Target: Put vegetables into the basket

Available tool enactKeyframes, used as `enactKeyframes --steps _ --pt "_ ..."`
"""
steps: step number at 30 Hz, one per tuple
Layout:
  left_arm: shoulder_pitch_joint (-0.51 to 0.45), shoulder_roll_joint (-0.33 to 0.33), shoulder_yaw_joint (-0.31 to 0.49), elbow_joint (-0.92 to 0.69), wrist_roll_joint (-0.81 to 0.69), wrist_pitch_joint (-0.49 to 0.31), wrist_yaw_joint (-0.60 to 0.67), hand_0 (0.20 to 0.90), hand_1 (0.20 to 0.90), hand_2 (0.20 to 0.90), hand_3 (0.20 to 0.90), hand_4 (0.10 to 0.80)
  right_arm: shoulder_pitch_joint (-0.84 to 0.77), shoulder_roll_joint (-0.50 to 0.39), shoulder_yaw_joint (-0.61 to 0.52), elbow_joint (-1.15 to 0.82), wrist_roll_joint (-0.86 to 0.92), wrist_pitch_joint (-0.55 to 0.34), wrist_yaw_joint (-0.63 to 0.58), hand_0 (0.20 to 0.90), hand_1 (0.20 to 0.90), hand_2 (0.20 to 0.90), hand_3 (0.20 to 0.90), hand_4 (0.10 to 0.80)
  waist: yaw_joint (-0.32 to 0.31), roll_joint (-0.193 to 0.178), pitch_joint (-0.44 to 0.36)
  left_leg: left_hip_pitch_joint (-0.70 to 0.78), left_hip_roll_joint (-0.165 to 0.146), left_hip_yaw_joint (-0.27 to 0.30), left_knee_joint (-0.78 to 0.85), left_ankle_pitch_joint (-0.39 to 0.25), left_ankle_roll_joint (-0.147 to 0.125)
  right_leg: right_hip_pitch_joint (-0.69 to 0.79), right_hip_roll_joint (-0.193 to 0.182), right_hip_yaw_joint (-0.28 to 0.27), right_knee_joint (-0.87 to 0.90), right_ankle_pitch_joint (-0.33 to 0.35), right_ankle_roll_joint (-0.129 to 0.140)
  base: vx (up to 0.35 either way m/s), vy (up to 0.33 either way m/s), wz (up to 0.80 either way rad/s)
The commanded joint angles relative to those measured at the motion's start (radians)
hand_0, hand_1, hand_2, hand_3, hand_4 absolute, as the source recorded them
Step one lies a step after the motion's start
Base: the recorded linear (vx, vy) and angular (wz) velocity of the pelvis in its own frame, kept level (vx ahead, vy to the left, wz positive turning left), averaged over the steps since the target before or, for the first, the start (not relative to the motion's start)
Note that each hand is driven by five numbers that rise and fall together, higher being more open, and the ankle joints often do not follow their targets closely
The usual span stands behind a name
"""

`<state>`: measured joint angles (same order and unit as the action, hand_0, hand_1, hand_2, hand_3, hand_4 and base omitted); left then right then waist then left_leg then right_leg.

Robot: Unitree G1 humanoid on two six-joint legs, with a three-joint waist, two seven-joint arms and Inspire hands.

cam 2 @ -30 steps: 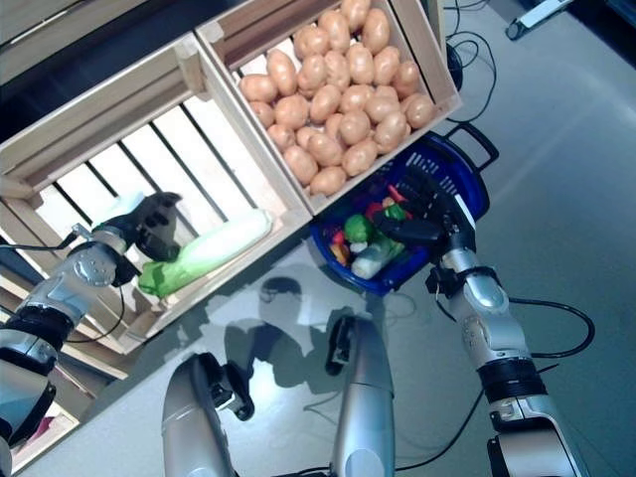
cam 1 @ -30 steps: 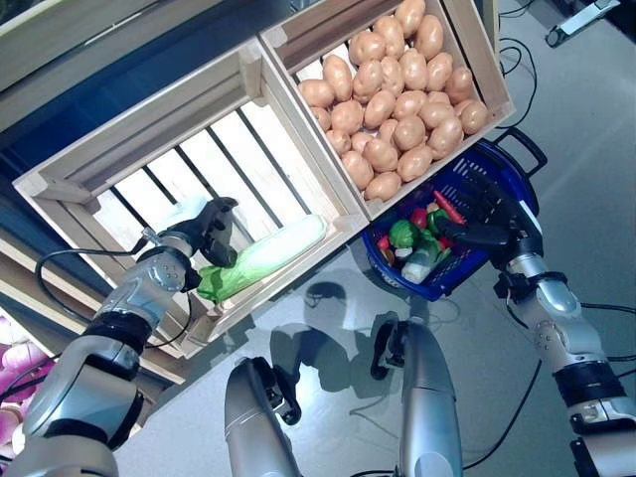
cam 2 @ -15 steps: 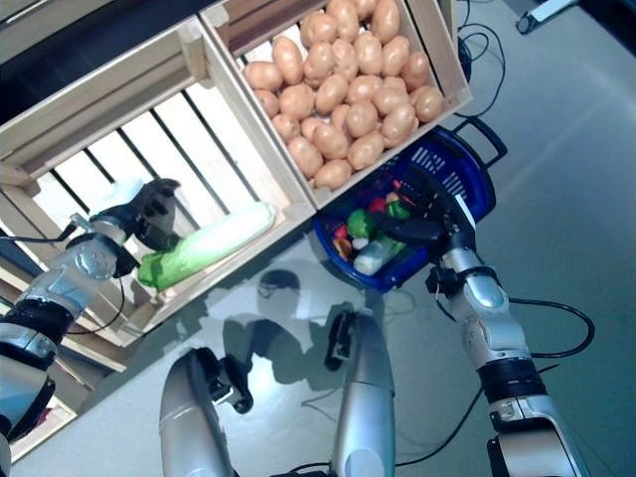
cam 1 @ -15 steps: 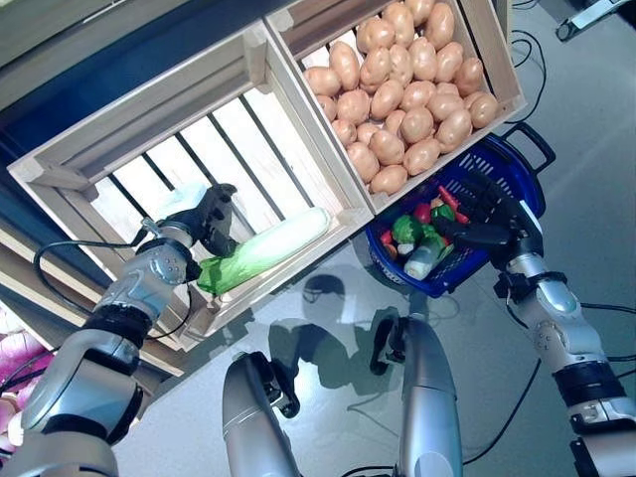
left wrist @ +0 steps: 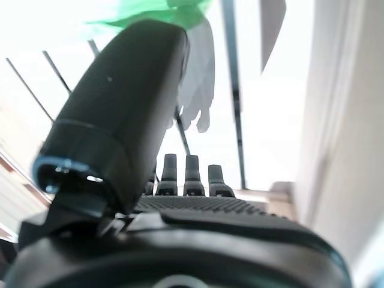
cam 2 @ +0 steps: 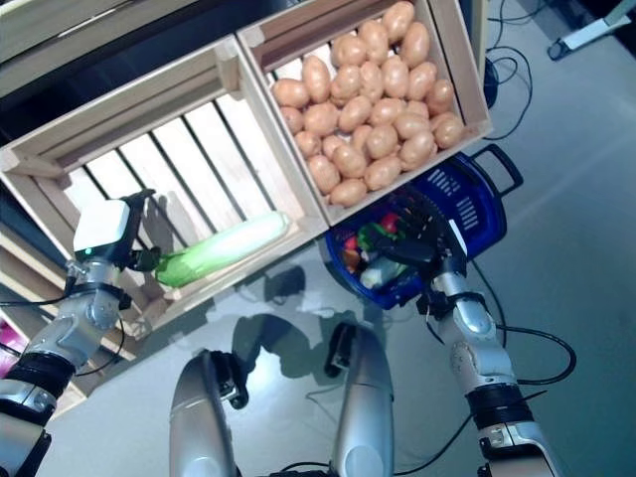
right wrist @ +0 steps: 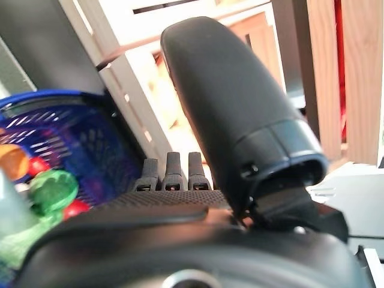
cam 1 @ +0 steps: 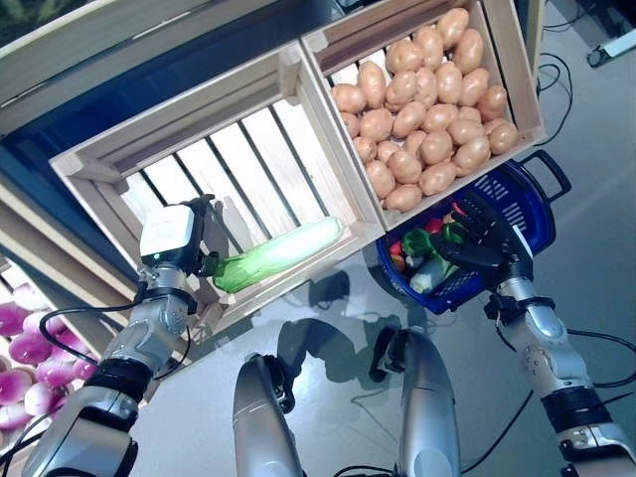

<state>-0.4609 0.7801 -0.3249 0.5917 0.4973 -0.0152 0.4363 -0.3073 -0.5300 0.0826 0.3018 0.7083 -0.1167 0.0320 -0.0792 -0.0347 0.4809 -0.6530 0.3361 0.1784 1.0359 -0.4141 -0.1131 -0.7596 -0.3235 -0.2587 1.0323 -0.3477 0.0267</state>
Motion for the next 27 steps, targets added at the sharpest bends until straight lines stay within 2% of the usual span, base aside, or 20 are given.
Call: enactKeyframes --steps 1,3,6,12,21,27 --pt "0.011 0.084 0.052 -0.104 -0.029 -0.011 -0.008 0.9 0.9 0.9 0.9 0.8 -0.026 0.015 -0.079 -0.087 -0.031 -0.107 -0.033 0.9 0.9 0.9 0.9 0.8 0.004 0.02 -0.064 -0.045 0.011 -0.02 -0.112 0.17 -0.013 0.084 -0.058 0.074 -0.097 0.117 0.106 0.0 0.0 0.16" --pt "0.015 0.082 0.043 -0.122 -0.044 -0.03 -0.057 0.9 0.9 0.9 0.9 0.8 -0.033 0.013 -0.078 -0.081 -0.028 -0.101 -0.035 0.9 0.9 0.9 0.9 0.8 0.008 0.024 -0.058 -0.039 0.004 -0.02 -0.12 0.171 -0.011 0.088 -0.054 0.074 -0.103 0.119 0.107 0.001 0.006 0.12" --pt "0.017 0.092 0.037 -0.15 -0.053 -0.012 -0.108 0.9 0.9 0.9 0.9 0.8 -0.037 0.009 -0.079 -0.082 -0.028 -0.096 -0.036 0.9 0.9 0.9 0.9 0.8 0.009 0.028 -0.051 -0.036 -0.002 -0.018 -0.127 0.172 -0.011 0.092 -0.051 0.074 -0.111 0.123 0.108 -0.008 0.014 0.02" --pt "-0.006 0.148 0.015 -0.189 -0.088 0.014 -0.2 0.9 0.9 0.9 0.9 0.8 -0.042 -0.012 -0.085 -0.078 -0.019 -0.104 -0.039 0.9 0.9 0.9 0.9 0.8 0.004 0.037 -0.031 -0.028 -0.008 -0.01 -0.143 0.173 -0.006 0.099 -0.044 0.076 -0.126 0.128 0.108 -0.026 0.022 0.03" --pt "-0.021 0.156 -0.02 -0.245 -0.111 -0.03 -0.302 0.9 0.9 0.9 0.9 0.8 -0.05 -0.023 -0.08 -0.059 -0.013 -0.115 -0.041 0.9 0.9 0.9 0.9 0.8 0.002 0.042 -0.016 -0.023 -0.013 -0.005 -0.153 0.172 0.0 0.102 -0.039 0.079 -0.14 0.135 0.107 -0.013 0.005 0.03" --pt "-0.074 0.162 -0.067 -0.256 -0.152 -0.03 -0.375 0.9 0.9 0.9 0.9 0.8 -0.068 -0.031 -0.072 -0.048 -0.001 -0.11 -0.044 0.9 0.9 0.9 0.9 0.8 -0.004 0.04 -0.005 -0.026 -0.013 0.001 -0.159 0.174 0.003 0.099 -0.036 0.082 -0.147 0.14 0.108 -0.005 0.0 0.0"
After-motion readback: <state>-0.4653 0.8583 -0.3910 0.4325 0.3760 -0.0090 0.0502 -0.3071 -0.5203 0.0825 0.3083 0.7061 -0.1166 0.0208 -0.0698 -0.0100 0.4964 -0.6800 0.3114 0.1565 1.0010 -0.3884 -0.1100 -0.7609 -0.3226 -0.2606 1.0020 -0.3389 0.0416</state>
